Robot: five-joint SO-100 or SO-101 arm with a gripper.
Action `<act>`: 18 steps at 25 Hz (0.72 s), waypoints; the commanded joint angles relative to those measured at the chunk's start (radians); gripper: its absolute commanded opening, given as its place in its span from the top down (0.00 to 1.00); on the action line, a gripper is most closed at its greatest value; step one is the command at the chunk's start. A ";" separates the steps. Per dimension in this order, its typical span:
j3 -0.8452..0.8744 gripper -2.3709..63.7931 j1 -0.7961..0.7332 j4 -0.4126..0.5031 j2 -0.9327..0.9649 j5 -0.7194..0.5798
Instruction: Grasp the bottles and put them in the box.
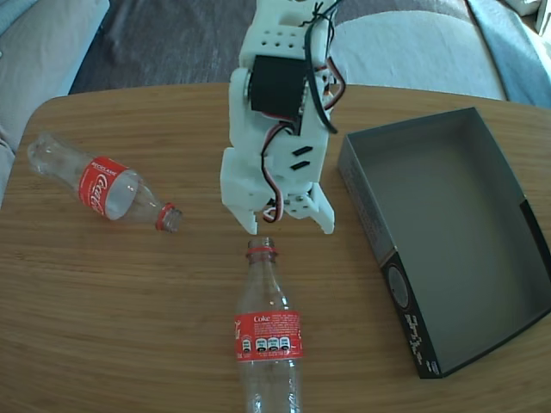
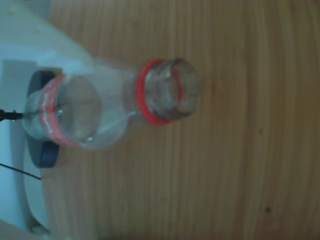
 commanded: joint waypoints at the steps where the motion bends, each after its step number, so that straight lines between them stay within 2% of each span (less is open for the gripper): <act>1: -0.012 0.27 0.014 -0.005 0.012 -0.061; 4: -0.012 0.25 0.038 -0.009 0.011 -0.064; 7: -0.002 0.19 0.043 -0.074 0.008 -0.061; 13: -0.002 0.19 0.044 -0.232 -0.107 -0.064; 18: -0.002 0.19 0.046 -0.279 -0.146 -0.067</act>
